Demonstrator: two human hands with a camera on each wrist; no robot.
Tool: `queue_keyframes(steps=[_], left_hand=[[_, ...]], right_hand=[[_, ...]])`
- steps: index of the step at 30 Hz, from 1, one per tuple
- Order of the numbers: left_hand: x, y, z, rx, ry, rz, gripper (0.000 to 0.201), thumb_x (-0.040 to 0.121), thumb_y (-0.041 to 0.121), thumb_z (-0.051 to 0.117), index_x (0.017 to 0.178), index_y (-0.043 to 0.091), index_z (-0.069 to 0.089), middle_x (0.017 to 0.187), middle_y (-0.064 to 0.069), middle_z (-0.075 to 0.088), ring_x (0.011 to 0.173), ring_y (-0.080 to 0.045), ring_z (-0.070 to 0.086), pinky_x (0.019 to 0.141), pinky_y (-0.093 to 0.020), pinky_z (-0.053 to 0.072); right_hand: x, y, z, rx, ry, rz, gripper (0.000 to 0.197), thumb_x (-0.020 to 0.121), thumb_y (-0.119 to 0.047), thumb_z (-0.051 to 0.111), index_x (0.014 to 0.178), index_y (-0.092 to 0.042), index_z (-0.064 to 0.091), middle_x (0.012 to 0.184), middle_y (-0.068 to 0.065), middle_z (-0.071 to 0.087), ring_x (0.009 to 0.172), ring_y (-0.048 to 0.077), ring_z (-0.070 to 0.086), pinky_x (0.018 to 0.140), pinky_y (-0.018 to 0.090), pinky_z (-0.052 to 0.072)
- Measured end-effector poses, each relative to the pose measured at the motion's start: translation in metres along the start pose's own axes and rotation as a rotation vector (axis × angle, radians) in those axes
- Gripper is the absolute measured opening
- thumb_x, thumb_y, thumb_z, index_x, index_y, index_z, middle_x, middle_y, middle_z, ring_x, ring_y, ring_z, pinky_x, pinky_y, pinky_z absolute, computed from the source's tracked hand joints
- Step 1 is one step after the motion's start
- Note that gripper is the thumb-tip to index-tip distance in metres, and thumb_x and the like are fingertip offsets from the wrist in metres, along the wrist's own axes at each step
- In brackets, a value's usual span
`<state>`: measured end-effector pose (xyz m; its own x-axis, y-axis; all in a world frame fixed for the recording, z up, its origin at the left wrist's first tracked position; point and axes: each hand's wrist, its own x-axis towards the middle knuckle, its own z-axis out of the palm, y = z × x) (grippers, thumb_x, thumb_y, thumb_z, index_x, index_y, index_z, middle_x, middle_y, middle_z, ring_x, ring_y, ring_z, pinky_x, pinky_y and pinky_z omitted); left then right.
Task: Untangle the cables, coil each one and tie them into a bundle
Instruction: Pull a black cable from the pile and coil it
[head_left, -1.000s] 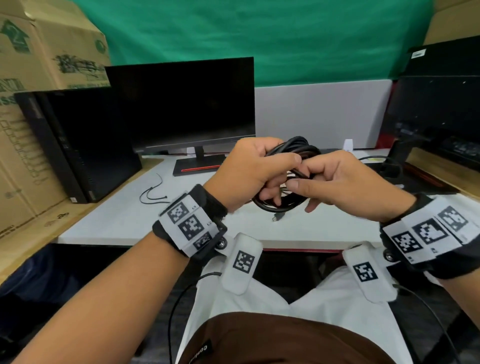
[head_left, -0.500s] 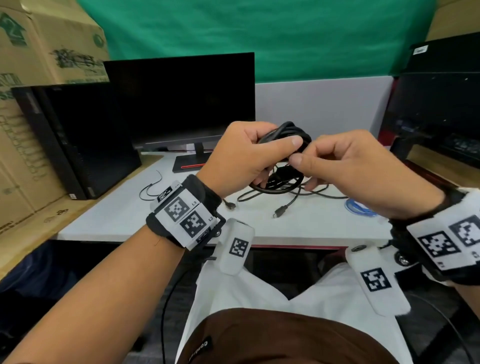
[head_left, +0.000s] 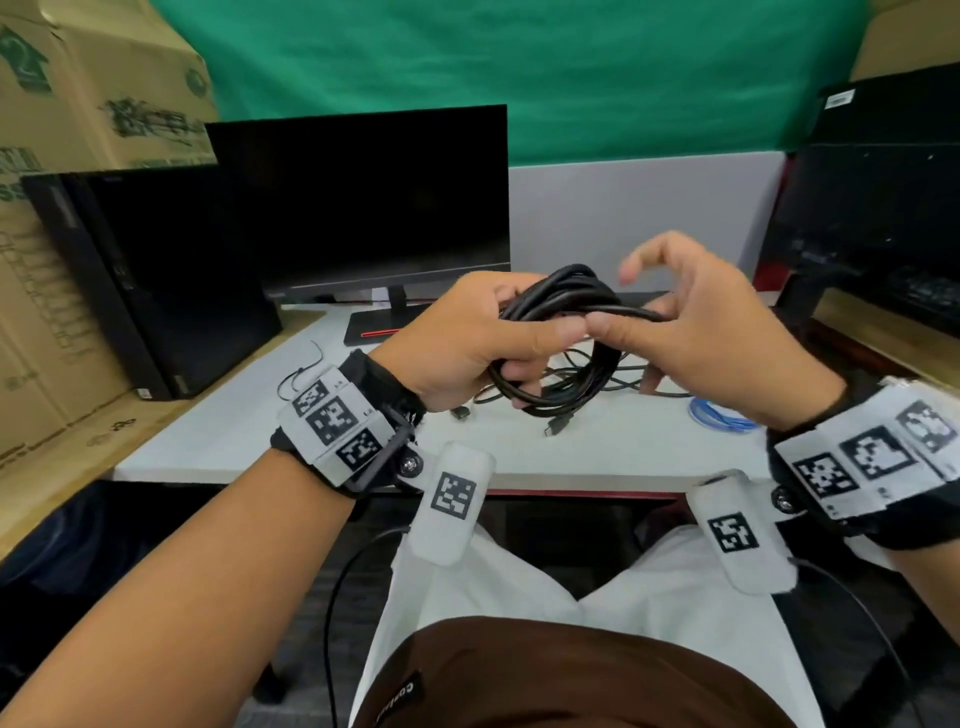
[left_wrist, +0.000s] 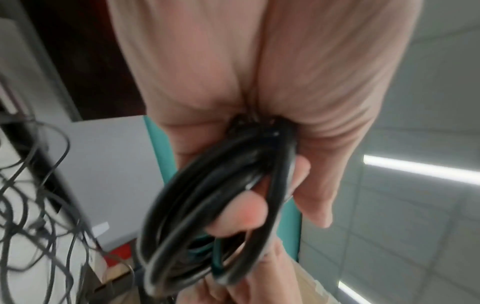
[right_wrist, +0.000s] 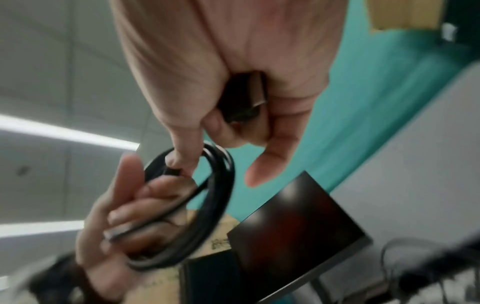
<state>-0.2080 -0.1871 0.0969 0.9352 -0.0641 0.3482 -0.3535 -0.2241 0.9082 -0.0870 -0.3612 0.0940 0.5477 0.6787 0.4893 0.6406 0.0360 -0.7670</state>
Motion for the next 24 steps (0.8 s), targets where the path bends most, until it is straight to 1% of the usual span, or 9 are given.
queue_keyframes(steps=[2,4,6,8,11,13,16,20,24], left_hand=[[0.002,-0.002,0.000,-0.143,0.004,-0.054,0.015,0.093,0.015,0.057,0.087,0.003,0.063,0.061,0.000,0.051,0.039,-0.005,0.038,0.040,-0.024,0.042],[0.004,-0.002,-0.002,-0.182,0.074,-0.085,0.030,0.092,0.025,0.058,0.092,-0.006,0.059,0.062,-0.003,0.053,0.037,-0.005,0.037,0.038,-0.021,0.039],[0.009,0.000,-0.002,-0.154,0.178,-0.078,0.030,0.089,0.033,0.063,0.079,0.005,0.066,0.061,-0.004,0.052,0.036,-0.007,0.034,0.037,-0.018,0.034],[0.011,0.001,-0.003,-0.140,0.284,-0.048,0.031,0.089,0.039,0.066,0.068,0.016,0.067,0.061,-0.007,0.052,0.036,-0.008,0.030,0.035,-0.016,0.028],[0.011,0.002,-0.002,-0.285,0.333,-0.090,0.040,0.088,0.051,0.064,0.073,0.014,0.058,0.060,-0.006,0.050,0.033,-0.007,0.027,0.035,-0.015,0.023],[0.010,0.003,0.000,-0.403,0.315,-0.137,0.047,0.079,0.060,0.061,0.077,0.014,0.054,0.059,-0.003,0.048,0.033,-0.006,0.027,0.035,-0.016,0.022],[0.014,0.001,0.008,-0.452,0.328,-0.108,0.053,0.076,0.064,0.058,0.081,0.011,0.053,0.057,0.001,0.049,0.038,-0.009,0.032,0.040,-0.022,0.028],[0.017,-0.010,0.021,-0.284,0.537,-0.036,0.051,0.088,0.047,0.065,0.108,0.001,0.057,0.073,-0.003,0.056,0.057,-0.014,0.048,0.056,-0.031,0.045],[0.012,-0.027,0.034,-0.123,0.540,-0.097,0.022,0.094,0.033,0.066,0.091,0.013,0.059,0.067,-0.001,0.059,0.065,-0.014,0.061,0.060,-0.035,0.050]], right_hand=[[-0.001,-0.002,0.000,-0.122,-0.076,-0.072,0.044,0.073,-0.059,0.067,0.106,-0.029,0.065,0.068,0.016,0.067,0.052,0.031,0.056,0.048,0.041,0.058],[-0.002,-0.003,-0.002,-0.182,-0.151,-0.074,0.044,0.078,-0.064,0.059,0.087,-0.023,0.072,0.058,0.005,0.055,0.049,0.016,0.050,0.047,0.037,0.057],[-0.004,-0.001,-0.003,-0.177,-0.178,-0.036,0.056,0.078,-0.069,0.055,0.063,-0.015,0.060,0.049,-0.004,0.041,0.044,0.012,0.047,0.046,0.031,0.052],[-0.005,0.000,0.002,-0.028,-0.238,-0.016,0.054,0.084,-0.063,0.056,0.052,-0.020,0.047,0.048,-0.009,0.035,0.042,0.011,0.041,0.049,0.031,0.052],[-0.008,0.002,0.007,0.165,-0.275,0.006,0.047,0.087,-0.056,0.055,0.060,-0.017,0.049,0.053,-0.006,0.033,0.048,0.011,0.035,0.057,0.037,0.058],[-0.006,0.006,0.012,0.175,-0.253,0.020,0.050,0.086,-0.057,0.055,0.080,-0.008,0.059,0.067,0.014,0.046,0.061,0.023,0.050,0.069,0.046,0.062],[-0.006,0.009,0.022,0.354,-0.233,0.057,0.040,0.086,-0.053,0.058,0.100,-0.016,0.066,0.097,0.015,0.068,0.091,0.023,0.067,0.077,0.037,0.060],[-0.001,0.004,0.029,0.650,-0.051,0.148,0.033,0.088,-0.044,0.054,0.089,-0.012,0.059,0.073,0.005,0.065,0.071,0.017,0.063,0.071,0.029,0.056],[0.000,-0.001,0.028,0.810,0.071,0.217,0.047,0.079,-0.054,0.060,0.091,-0.008,0.059,0.055,0.001,0.050,0.056,0.016,0.060,0.065,0.028,0.057]])
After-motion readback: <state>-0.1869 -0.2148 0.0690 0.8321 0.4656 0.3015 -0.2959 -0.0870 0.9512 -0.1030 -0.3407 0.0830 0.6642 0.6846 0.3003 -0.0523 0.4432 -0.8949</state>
